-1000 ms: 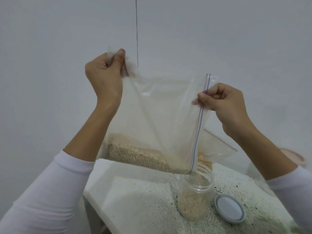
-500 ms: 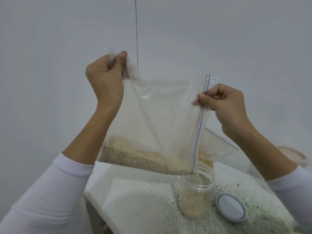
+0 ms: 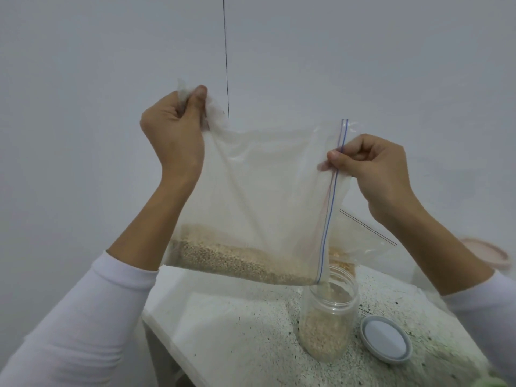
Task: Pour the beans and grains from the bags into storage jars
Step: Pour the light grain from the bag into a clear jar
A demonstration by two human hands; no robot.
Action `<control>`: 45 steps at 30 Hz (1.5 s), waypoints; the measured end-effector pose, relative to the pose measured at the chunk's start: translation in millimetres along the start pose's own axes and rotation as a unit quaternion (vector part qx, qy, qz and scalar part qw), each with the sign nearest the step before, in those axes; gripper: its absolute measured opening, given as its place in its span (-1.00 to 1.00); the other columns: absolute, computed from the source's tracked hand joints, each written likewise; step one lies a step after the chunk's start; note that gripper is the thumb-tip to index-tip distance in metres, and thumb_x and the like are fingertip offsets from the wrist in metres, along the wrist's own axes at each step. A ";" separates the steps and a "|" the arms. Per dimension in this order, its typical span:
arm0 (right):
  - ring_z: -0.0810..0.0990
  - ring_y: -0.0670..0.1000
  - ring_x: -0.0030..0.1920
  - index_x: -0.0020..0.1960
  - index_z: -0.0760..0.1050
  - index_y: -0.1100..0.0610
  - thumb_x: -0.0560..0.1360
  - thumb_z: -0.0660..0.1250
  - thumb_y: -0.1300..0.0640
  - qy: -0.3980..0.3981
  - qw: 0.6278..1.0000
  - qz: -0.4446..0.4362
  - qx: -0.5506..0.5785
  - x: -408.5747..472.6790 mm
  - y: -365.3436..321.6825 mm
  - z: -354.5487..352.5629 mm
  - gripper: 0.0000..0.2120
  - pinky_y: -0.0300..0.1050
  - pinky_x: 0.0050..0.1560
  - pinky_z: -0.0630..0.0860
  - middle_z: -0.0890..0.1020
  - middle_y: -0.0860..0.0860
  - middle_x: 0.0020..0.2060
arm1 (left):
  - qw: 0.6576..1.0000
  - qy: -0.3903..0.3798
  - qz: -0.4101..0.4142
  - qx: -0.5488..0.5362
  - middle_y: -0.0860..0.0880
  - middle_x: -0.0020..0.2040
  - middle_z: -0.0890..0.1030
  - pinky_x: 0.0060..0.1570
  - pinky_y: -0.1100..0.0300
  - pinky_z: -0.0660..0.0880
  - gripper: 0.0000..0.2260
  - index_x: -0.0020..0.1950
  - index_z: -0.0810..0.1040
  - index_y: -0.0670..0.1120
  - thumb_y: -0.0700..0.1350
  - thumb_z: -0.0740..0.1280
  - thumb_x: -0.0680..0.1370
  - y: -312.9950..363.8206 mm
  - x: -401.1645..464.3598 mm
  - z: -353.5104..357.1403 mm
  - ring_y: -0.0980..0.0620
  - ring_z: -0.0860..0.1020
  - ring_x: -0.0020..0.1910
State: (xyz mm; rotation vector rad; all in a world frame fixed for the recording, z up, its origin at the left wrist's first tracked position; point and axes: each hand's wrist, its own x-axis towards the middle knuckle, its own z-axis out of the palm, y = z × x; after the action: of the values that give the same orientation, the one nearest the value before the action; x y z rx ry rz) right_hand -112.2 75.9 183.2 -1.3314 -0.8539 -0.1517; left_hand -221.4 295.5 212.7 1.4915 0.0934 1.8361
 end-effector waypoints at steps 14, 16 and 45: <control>0.68 -0.10 -0.30 -0.28 0.45 0.23 0.45 0.39 0.36 0.000 1.000 0.000 -0.007 -0.9 -0.5 -1.9 -0.81 -0.37 -0.19 0.49 0.66 -0.02 -0.45 | 1.000 -0.010 -0.007 -0.006 -0.17 -0.52 0.37 -0.44 -0.01 0.42 -0.56 -0.53 0.31 -0.09 -0.04 0.39 0.49 4.1 -2.1 -2.1 -0.20 0.41 -0.48; 0.68 -0.10 -0.29 -0.29 0.45 0.21 0.46 0.39 0.35 0.012 1.000 -0.001 -0.001 0.0 -0.7 -3.5 -0.81 -0.37 -0.19 0.49 0.66 -0.01 -0.45 | 1.000 -0.002 -0.021 0.009 0.16 -0.59 0.27 -0.44 0.24 0.28 -0.49 -0.60 0.27 0.06 -0.12 0.38 0.51 4.2 -1.2 -1.9 0.15 0.27 -0.52; 0.69 -0.05 -0.29 -0.30 0.44 0.20 0.46 0.38 0.37 -0.012 1.000 0.013 0.001 6.7 3.7 -7.5 -0.79 -0.32 -0.15 0.53 0.66 0.00 -0.46 | 1.000 -0.011 -0.016 0.000 -0.15 -0.53 0.33 -0.45 -0.04 0.39 -0.54 -0.53 0.25 -0.04 -0.04 0.39 0.48 -1.6 -2.4 8.4 -0.23 0.40 -0.48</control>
State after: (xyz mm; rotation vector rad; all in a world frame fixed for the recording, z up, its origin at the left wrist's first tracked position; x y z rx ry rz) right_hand -102.0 72.7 184.5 -1.3440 -0.8560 -0.1153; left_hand -213.3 292.0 212.7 1.5020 0.1055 1.7940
